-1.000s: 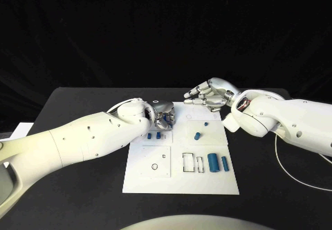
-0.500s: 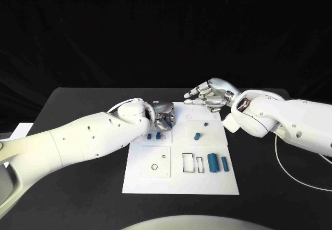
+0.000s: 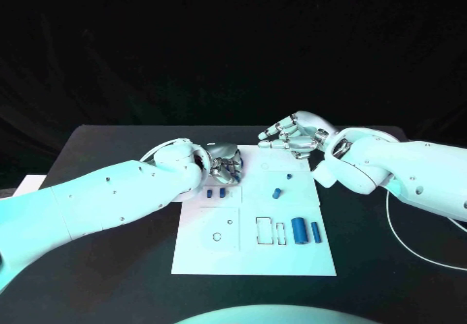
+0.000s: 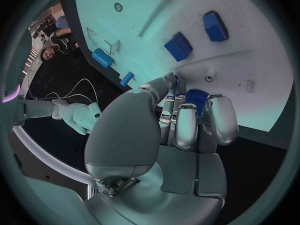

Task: Assemble the parts on the task board

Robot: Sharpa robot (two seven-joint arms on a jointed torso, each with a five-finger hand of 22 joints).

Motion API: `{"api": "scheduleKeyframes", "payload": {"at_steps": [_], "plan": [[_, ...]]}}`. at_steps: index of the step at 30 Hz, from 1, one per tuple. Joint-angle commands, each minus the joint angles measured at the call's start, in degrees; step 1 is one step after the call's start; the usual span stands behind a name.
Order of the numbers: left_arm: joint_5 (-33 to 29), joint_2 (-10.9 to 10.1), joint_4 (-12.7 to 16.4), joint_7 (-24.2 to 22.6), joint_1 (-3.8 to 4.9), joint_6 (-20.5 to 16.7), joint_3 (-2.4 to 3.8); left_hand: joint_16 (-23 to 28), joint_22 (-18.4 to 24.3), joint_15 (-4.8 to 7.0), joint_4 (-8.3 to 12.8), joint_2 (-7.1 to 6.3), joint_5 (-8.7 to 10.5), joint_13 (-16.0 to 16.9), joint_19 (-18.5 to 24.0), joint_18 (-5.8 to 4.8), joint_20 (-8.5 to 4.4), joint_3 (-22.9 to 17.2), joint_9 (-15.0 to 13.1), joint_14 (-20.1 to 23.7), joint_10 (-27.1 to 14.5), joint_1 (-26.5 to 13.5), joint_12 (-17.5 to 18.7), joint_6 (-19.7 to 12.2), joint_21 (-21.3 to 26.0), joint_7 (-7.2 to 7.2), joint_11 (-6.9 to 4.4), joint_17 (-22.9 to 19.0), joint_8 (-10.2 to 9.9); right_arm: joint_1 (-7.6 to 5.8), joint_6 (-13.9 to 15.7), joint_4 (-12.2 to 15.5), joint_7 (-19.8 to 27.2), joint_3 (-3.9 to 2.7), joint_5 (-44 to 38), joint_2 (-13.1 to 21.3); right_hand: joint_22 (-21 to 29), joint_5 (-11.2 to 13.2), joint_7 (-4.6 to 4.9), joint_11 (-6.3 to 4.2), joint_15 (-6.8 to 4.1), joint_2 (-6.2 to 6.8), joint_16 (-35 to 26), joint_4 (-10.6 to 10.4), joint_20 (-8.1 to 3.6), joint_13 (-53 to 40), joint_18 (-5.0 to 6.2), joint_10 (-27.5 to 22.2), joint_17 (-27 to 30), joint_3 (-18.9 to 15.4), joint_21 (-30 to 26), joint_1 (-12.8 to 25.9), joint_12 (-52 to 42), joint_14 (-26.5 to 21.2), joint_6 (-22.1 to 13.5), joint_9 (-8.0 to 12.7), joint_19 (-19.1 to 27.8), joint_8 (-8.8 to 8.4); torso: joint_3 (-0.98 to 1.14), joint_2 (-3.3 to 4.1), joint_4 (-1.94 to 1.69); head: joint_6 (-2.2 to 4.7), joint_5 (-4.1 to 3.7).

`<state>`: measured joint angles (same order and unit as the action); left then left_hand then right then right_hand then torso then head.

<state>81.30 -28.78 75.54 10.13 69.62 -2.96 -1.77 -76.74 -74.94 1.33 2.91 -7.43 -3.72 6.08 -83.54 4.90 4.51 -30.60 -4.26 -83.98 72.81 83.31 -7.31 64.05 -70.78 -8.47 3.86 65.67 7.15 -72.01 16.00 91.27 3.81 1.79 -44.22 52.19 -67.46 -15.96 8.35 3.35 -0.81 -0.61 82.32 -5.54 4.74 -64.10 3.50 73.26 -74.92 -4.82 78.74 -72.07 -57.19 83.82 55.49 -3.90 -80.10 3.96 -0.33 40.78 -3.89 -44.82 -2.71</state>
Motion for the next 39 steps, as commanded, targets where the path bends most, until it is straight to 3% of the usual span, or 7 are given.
{"api": "scheduleKeyframes", "payload": {"at_steps": [1,7,11,17,39], "plan": [[-4.7,-0.9,0.9,-0.1,0.61,0.0,0.23,-0.3,-1.4,-0.38,0.1,0.03,-0.14,-0.1,0.1,-0.6,0.19,-0.2,0.0,-1.8,-0.1,-0.5,0.1,-0.2,-0.3,0.02,0.01,-0.1,-0.3,0.03,-0.1,0.0,0.3,0.01,-0.2,0.0,0.0,-0.4,-0.02,-0.06,-0.32,-0.55,-0.2,0.0,0.12,0.0,1.02,-0.3,-3.2,-0.3,-0.4,-0.1,0.1,3.7,0.3,-0.1,0.3,0.06,-0.01,-0.04,-0.06,0.04,-0.15],[-5.6,-3.4,2.7,-0.1,1.55,-1.2,0.45,-0.4,-1.5,-0.36,0.2,-0.16,-0.12,0.1,0.1,-0.59,0.26,-0.1,-0.1,-1.8,0.3,-1.2,0.1,0.2,-0.4,0.14,-0.09,-0.2,-0.3,0.03,-0.1,0.0,-0.2,0.01,-0.3,0.1,0.1,-0.4,-0.02,-0.06,-0.32,-0.63,-0.2,0.0,0.12,0.0,1.03,-0.3,-3.2,-0.3,-0.4,-0.1,0.1,3.7,0.3,-0.1,0.3,0.05,0.01,-0.07,-0.12,0.4,-0.06],[-5.9,-4.8,3.3,-0.4,1.71,-1.9,0.52,-0.4,-1.6,-0.29,0.3,-0.16,-0.14,0.2,0.1,-0.58,0.25,-0.1,-0.1,-1.7,0.5,-1.3,0.1,0.5,-0.4,0.25,-0.2,-0.3,-0.2,0.04,-0.2,-0.1,-0.3,0.01,-0.3,0.1,0.1,-0.4,-0.02,-0.06,-0.32,-0.63,-0.2,0.0,0.12,0.0,1.03,-0.3,-3.2,-0.3,-0.4,-0.1,0.1,3.7,0.3,-0.1,0.3,0.05,-0.15,-0.02,-0.14,0.58,0.03],[-6.0,-6.3,3.4,-0.5,1.73,-2.2,0.53,-0.4,-1.7,-0.21,0.5,-0.13,-0.16,0.3,0.1,-0.58,0.22,-0.2,-0.2,-1.7,0.7,-1.3,0.1,0.8,-0.5,0.38,-0.31,-0.3,-0.2,0.07,-0.3,-0.1,-0.4,0.01,-0.3,0.1,0.1,-0.4,-0.02,-0.06,-0.32,-0.63,-0.2,0.0,0.12,0.0,1.03,-0.3,-3.2,-0.3,-0.4,-0.1,0.1,3.7,0.3,-0.1,0.3,0.05,-0.02,0.06,0.02,0.6,0.22],[-3.7,-6.1,1.7,0.7,0.64,2.0,0.42,-0.4,-1.6,-0.18,0.6,-0.28,-0.12,0.3,0.2,-0.55,0.19,-0.2,-0.2,-1.7,0.7,-1.6,0.3,0.8,-0.4,0.38,-0.3,-0.5,-0.3,0.1,-0.3,-0.1,-0.3,0.01,-0.3,0.1,0.1,-0.5,-0.01,-0.06,-0.32,-0.73,-0.2,-0.1,0.12,0.1,1.04,-0.4,-3.2,-0.3,-0.4,0.0,0.2,3.7,0.3,-0.1,0.3,0.05,0.06,0.08,0.07,0.28,0.64]]}}
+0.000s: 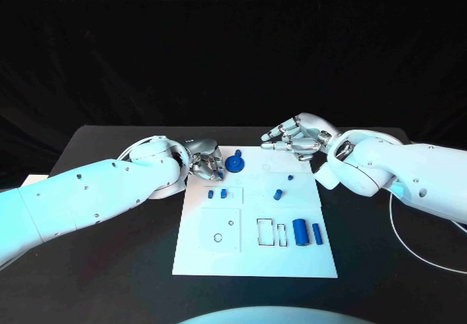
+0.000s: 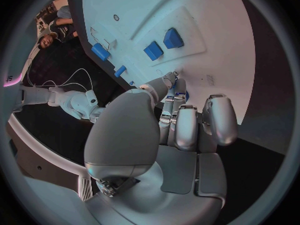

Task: Assemble the parts on the task board

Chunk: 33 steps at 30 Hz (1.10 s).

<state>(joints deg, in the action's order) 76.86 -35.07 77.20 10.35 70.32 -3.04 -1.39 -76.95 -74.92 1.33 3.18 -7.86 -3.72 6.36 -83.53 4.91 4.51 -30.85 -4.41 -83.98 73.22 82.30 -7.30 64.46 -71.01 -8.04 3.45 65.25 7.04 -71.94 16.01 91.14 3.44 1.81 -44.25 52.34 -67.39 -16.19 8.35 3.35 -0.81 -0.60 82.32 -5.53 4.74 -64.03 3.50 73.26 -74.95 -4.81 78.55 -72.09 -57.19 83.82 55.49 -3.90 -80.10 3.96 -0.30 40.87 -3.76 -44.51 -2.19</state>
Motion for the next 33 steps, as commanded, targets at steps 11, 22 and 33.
{"api": "scheduleKeyframes", "payload": {"at_steps": [11,22,33], "plan": [[1.1,0.3,-0.1,2.1,-0.13,3.8,0.02,-0.1,-1.6,-0.18,0.3,0.15,-0.1,0.1,0.2,-0.54,0.19,0.2,-0.1,-1.6,0.3,-0.9,0.3,0.5,-0.1,-0.02,0.1,-0.3,-0.2,0.04,-0.4,0.1,0.1,0.0,-0.3,0.0,0.1,-0.3,-0.01,-0.05,-0.32,-0.74,-0.3,-0.1,0.12,0.1,1.04,-0.4,-3.2,-0.3,-0.2,0.0,0.2,3.7,0.3,-0.1,0.3,0.05,0.0,-0.01,-0.03,-0.16,0.25],[1.2,0.4,0.4,2.7,-0.15,4.4,0.01,-0.1,-1.6,-0.15,0.3,0.21,-0.1,0.1,0.2,-0.53,0.18,0.2,-0.1,-1.6,0.4,-1.0,0.3,0.6,0.0,0.07,0.02,-0.4,-0.2,0.04,-0.5,0.1,0.2,0.0,-0.3,0.0,0.1,-0.3,-0.01,-0.05,-0.32,-0.74,-0.3,-0.1,0.12,0.1,1.04,-0.4,-3.2,-0.3,-0.2,0.0,0.2,3.7,0.3,-0.1,0.3,0.05,0.03,-0.02,-0.05,-0.2,0.35],[1.4,1.1,0.0,3.0,-0.23,4.7,0.01,-0.1,-1.6,-0.14,0.3,0.14,-0.08,0.1,0.3,-0.5,0.17,0.3,-0.1,-1.6,0.3,-1.3,0.5,0.6,0.1,0.07,0.03,-0.5,-0.4,0.04,-0.6,0.1,0.2,0.0,-0.3,0.0,0.1,-0.3,-0.01,-0.05,-0.32,-0.74,-0.3,-0.1,0.12,0.1,1.04,-0.4,-3.2,-0.3,-0.2,0.0,0.2,3.7,0.3,-0.1,0.3,0.05,0.06,-0.01,0.03,-0.18,0.36]]}}
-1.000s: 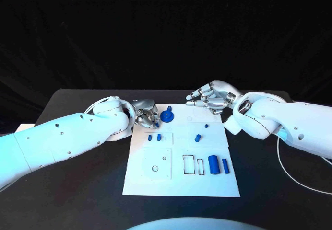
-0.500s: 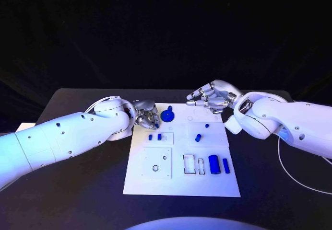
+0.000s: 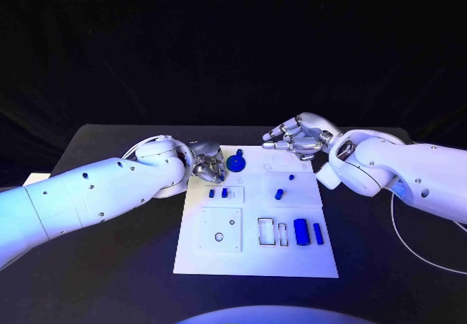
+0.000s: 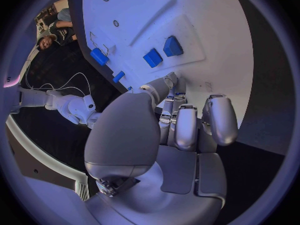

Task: Assemble the parts on the task board

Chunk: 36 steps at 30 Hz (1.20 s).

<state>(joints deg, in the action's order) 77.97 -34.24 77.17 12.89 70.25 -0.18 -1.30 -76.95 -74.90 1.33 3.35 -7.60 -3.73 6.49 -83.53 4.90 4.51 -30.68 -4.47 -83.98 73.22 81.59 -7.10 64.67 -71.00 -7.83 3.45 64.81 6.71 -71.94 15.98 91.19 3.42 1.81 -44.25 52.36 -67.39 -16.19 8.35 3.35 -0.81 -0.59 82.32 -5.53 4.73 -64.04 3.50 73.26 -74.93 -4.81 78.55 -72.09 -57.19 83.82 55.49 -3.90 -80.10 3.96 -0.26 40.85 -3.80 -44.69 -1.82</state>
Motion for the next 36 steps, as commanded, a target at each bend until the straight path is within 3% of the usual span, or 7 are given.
{"api": "scheduleKeyframes", "payload": {"at_steps": [1,12,18,24,28,30,36], "plan": [[0.3,0.3,0.0,0.6,-0.16,2.2,-0.07,0.0,-1.6,-0.14,0.1,-0.14,-0.07,0.0,0.3,-0.5,0.17,0.2,0.0,-1.6,0.3,-0.7,0.3,0.3,0.1,-0.15,0.04,-0.1,-0.1,0.04,-0.6,0.1,0.2,0.0,-0.3,0.0,0.1,-0.3,-0.01,-0.06,-0.32,-0.75,-0.2,-0.1,0.12,0.1,1.04,-0.4,-3.2,-0.3,-0.2,0.0,0.2,3.7,0.3,-0.1,0.3,0.05,0.02,0.02,0.06,0.01,-0.01],[0.7,0.3,-0.2,1.9,-0.17,5.5,-0.07,0.1,-1.3,-0.96,0.1,-0.46,-0.14,-0.5,0.7,-0.42,0.7,0.5,0.6,-1.3,-2.2,-2.1,2.4,-2.2,1.0,-1.3,1.16,-0.8,-2.2,0.04,-0.5,0.2,0.3,0.0,-0.3,0.1,0.1,-0.3,-0.01,-0.05,-0.31,-0.85,-0.3,-0.2,0.12,0.0,1.04,-0.3,-3.2,-0.4,-0.3,0.1,0.1,3.7,0.3,-0.1,0.3,0.04,-0.03,0.0,0.02,-0.06,-0.09],[1.1,0.1,0.1,1.7,-0.18,5.7,-0.07,0.1,-0.7,-1.46,0.2,-0.96,-0.17,-1.0,1.2,-0.19,1.2,0.1,0.9,-1.1,-4.2,-2.7,3.5,-5.7,2.0,-1.43,1.67,-1.3,-3.3,0.04,0.5,0.2,-0.8,0.0,-1.5,0.2,0.4,-0.3,-0.01,-0.05,-0.31,-0.8,-0.4,-0.2,0.12,0.6,1.1,-0.8,-3.0,-0.5,-0.4,0.0,0.9,3.6,0.2,-0.1,0.4,0.03,-0.06,0.0,-0.01,-0.08,-0.09],[1.2,-0.2,0.1,2.0,-0.18,5.2,-0.07,-0.1,-0.3,-1.42,0.3,-1.33,-0.41,-1.6,1.4,0.02,1.35,-0.6,0.9,-1.1,-5.7,-3.1,3.5,-9.1,2.7,-1.28,1.63,-1.4,-3.3,0.04,2.2,0.1,-4.1,-0.01,-5.6,0.6,-2.4,-0.1,0.01,-0.14,-0.38,-1.16,-1.2,0.1,0.05,14.1,0.57,-9.1,-2.2,-0.8,1.2,-1.3,17.9,3.4,0.2,-0.1,-1.1,0.03,-0.11,-0.02,-0.03,-0.15,-0.15],[1.2,-1.2,0.4,2.1,-0.17,4.2,-0.07,0.0,0.2,-1.49,0.3,-1.59,-0.42,-1.9,1.6,0.19,1.38,-0.9,0.9,-1.0,-6.7,-3.3,3.6,-10.5,3.6,-1.27,1.71,-1.8,-3.3,0.04,-0.3,-1.3,-6.2,-0.01,-10.2,0.9,-0.9,2.1,0.23,0.33,-0.12,-1.94,-3.9,0.9,0.19,21.0,0.86,-13.8,1.2,0.5,0.3,-3.7,27.3,2.6,1.1,-0.2,-0.4,0.36,-0.09,-0.04,0.05,0.04,-0.14],[1.2,-2.1,0.7,2.0,-0.15,3.1,-0.06,0.0,0.4,-1.54,0.4,-1.81,-0.42,-2.2,1.7,0.26,1.43,-1.0,0.9,-0.9,-7.5,-3.5,3.6,-11.6,3.9,-0.93,1.79,-2.0,-3.3,0.04,-2.1,-2.4,-7.1,-0.02,-14.4,1.1,-0.6,2.8,0.98,0.65,0.48,-1.59,-4.9,1.6,0.51,27.9,0.89,-13.4,2.4,1.5,0.2,-5.2,34.6,2.6,2.0,-0.2,-0.3,0.43,-0.21,-0.11,-0.05,-0.02,0.06],[-0.3,-4.1,1.4,-0.1,-0.13,-1.3,-0.01,-0.2,0.6,-1.59,0.6,-1.89,-0.47,-2.6,1.7,0.32,1.48,-1.6,0.9,-0.9,-8.3,-3.2,3.4,-13.6,4.4,-0.18,1.87,-2.0,-3.3,0.08,-5.6,-3.8,-8.7,-0.02,-25.6,1.6,-1.0,4.5,0.38,1.2,0.27,-0.91,-5.7,5.2,0.64,39.2,0.84,-10.9,3.6,6.3,0.5,-10.5,44.7,2.8,4.9,-0.1,-0.7,0.65,-0.21,-0.27,-0.34,0.19,-0.09]]}}
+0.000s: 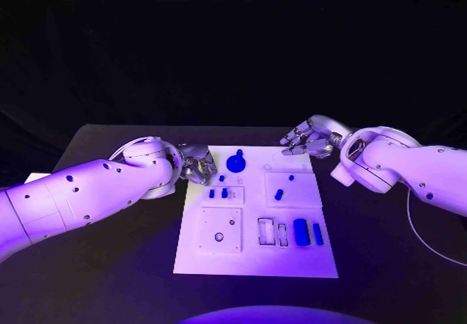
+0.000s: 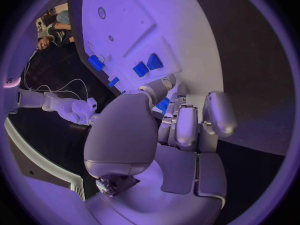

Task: Assemble the parts on the task board

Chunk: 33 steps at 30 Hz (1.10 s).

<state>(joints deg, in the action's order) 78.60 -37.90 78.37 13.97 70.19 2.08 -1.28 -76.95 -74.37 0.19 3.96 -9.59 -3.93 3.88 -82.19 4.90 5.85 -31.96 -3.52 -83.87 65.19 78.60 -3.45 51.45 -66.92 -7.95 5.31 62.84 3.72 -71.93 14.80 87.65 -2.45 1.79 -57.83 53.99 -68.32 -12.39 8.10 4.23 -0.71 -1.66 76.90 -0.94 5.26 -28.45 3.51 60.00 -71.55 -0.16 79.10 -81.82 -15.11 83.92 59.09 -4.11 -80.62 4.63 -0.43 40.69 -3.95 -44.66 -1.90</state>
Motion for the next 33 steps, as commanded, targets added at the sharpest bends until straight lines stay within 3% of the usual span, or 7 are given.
{"api": "scheduleKeyframes", "payload": {"at_steps": [1,6,10,14,21,26,33], "plan": [[-1.6,-0.7,0.3,-1.7,-0.07,-4.4,-0.03,-0.2,0.1,-0.45,0.1,0.13,-0.28,0.0,0.4,0.33,0.15,-0.4,-0.1,-1.1,-0.3,-0.2,-0.2,-0.5,0.3,-0.07,0.01,0.0,-0.3,0.1,-4.7,-0.3,-3.1,-0.01,-14.0,0.1,-0.1,0.5,0.38,-0.04,0.17,0.74,-0.3,1.1,0.17,4.8,0.84,2.8,0.4,2.1,-0.1,-1.0,3.4,2.7,1.4,0.2,-0.1,-0.21,-0.06,-0.14,-0.19,0.22,-0.03],[-7.3,-2.3,0.5,-4.7,-0.07,-9.7,-0.02,-0.3,0.3,-0.46,0.4,0.48,-0.31,0.0,0.4,0.38,0.15,-1.5,-0.3,-1.1,-0.4,0.3,-0.3,0.3,0.6,-0.71,0.06,-0.2,0.2,0.56,-5.5,0.4,-4.9,-0.01,-23.9,0.5,0.0,0.8,-0.01,-0.17,0.18,2.13,-0.5,2.6,0.2,10.6,0.85,4.9,0.8,6.2,-0.2,-0.9,6.8,2.7,2.5,0.2,-0.2,-0.69,-0.06,-0.1,-0.1,0.41,0.0],[-17.9,-3.8,0.5,-9.3,-0.07,-14.9,-0.06,-0.2,0.8,-0.52,0.3,0.95,-0.19,0.2,0.7,0.56,0.2,-2.6,-0.9,-0.9,1.5,0.1,-1.1,4.1,1.7,-1.37,0.15,-0.6,1.9,0.98,-5.8,1.5,-6.3,-0.01,-29.9,0.7,0.1,1.0,-0.31,-0.22,0.08,2.84,-0.6,3.2,0.25,12.8,0.86,5.5,1.1,8.2,-0.3,-0.5,7.8,2.7,3.1,0.2,-0.1,-0.72,0.06,-0.09,-0.07,0.63,-0.19],[-39.9,-5.7,1.4,-19.1,-0.48,-19.8,-0.36,3.4,4.8,-0.16,0.1,1.69,-0.08,1.0,3.5,1.86,0.02,-2.2,-1.2,1.6,4.8,-0.1,-3.1,7.1,8.0,-1.25,-0.47,-7.1,3.3,1.44,-6.5,3.2,-7.8,-0.02,-35.3,1.0,0.3,1.4,-0.46,-0.13,0.2,3.74,-0.7,3.5,0.3,15.1,0.89,5.7,1.4,10.2,-0.4,0.4,8.9,2.6,3.6,0.2,-0.1,-0.8,0.05,-0.05,-0.09,0.8,-0.97],[-75.7,-9.4,5.0,-33.0,-2.59,-21.2,-0.74,7.6,9.1,0.37,-1.0,2.34,0.01,2.6,6.8,3.01,-0.47,1.5,-0.9,4.6,6.8,-1.4,-5.9,8.9,15.1,-0.84,-1.27,-13.7,3.9,2.09,-9.9,5.2,-11.1,-0.02,-42.3,1.1,1.3,4.2,-1.29,-0.69,-0.3,5.42,-1.7,3.7,-0.02,18.9,1.12,5.4,2.9,14.1,-1.1,2.0,10.6,2.5,3.7,0.3,0.3,-0.99,-0.12,-0.08,-0.27,0.74,-1.88],[-84.1,-11.0,6.9,-36.2,-3.37,-20.7,-0.79,9.4,11.6,0.2,-1.7,2.6,-0.07,3.0,8.6,3.62,-0.35,3.1,-0.7,6.0,5.8,-2.2,-6.3,8.7,19.2,-0.94,-1.08,-16.6,3.6,2.54,-11.5,5.6,-12.5,-0.02,-45.2,0.9,2.4,4.8,-1.94,-1.18,-1.44,6.49,-2.6,3.5,-1.04,20.8,1.31,4.8,4.1,16.0,-1.8,2.9,11.2,2.4,3.6,0.3,0.7,-1.0,-0.1,-0.07,-0.23,0.64,-1.92],[-87.2,-11.9,8.2,-37.5,-3.76,-20.3,-0.81,10.3,13.1,0.02,-1.9,2.85,-0.08,3.3,9.4,3.92,-0.21,4.2,-0.5,6.8,4.9,-2.2,-6.9,8.5,21.5,-1.18,-0.85,-18.0,3.4,2.96,-12.7,6.2,-13.2,-0.01,-47.1,0.7,2.8,4.7,-2.04,-1.21,-1.69,7.29,-3.0,3.3,-1.37,22.1,1.33,4.6,4.7,17.5,-2.1,3.6,11.2,2.4,3.5,0.3,0.7,-0.97,-0.04,0.03,0.03,0.65,-1.62]]}}
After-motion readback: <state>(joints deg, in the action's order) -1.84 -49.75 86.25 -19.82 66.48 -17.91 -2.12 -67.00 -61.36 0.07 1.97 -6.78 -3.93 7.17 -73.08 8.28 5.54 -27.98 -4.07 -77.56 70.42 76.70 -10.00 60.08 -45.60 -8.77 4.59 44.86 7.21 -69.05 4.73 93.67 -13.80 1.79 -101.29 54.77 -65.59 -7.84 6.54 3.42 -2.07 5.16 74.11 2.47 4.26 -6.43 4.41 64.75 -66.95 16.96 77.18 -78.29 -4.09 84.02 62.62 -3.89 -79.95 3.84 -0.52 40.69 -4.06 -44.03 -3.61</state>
